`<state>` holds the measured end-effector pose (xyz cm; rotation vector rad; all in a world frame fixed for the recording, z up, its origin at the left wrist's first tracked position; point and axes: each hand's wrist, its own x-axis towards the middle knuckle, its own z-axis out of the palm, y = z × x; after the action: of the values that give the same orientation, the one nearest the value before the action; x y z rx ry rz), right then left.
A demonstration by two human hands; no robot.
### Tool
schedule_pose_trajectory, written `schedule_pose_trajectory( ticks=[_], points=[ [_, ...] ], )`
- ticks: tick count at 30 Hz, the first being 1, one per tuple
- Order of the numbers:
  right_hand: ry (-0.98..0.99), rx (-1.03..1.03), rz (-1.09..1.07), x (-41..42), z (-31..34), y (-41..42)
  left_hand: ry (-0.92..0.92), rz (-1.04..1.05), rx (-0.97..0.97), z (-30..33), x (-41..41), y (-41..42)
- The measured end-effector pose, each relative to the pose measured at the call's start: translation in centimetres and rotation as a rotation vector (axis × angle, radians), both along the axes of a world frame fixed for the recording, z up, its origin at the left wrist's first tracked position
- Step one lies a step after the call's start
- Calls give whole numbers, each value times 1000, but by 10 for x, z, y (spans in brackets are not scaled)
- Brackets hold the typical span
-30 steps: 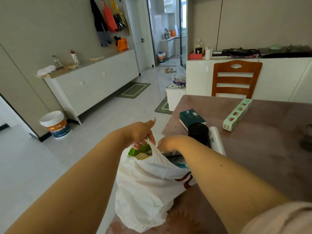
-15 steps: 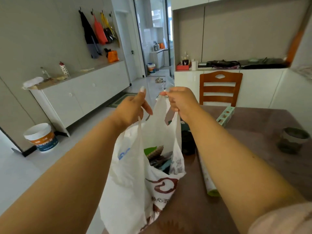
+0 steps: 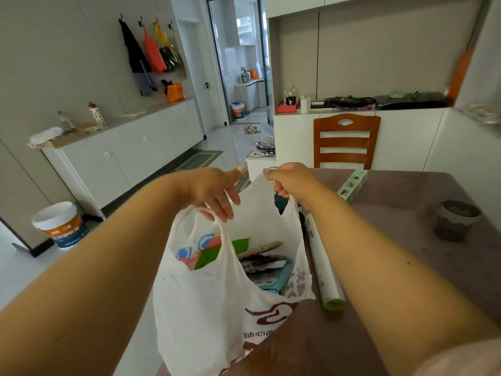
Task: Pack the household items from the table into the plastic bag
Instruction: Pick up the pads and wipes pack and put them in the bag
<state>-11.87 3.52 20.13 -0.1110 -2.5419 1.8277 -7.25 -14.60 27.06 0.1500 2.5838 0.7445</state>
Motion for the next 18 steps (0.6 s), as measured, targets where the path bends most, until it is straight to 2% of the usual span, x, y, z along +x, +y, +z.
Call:
schedule_pose_trajectory(
  ticks=[4, 10, 14, 18],
  points=[
    [63, 74, -42, 2, 5, 16, 56, -11, -49, 27, -1, 28],
    [-29, -70, -271, -14, -5, 72, 212, -127, 77, 55, -9, 130],
    [-124, -173, -304, -24, -35, 120, 212, -137, 260, 21, -24, 213],
    [-263, -250, -414, -36, -87, 166, 185, 97, 398, -40, -50, 267]
  ],
)
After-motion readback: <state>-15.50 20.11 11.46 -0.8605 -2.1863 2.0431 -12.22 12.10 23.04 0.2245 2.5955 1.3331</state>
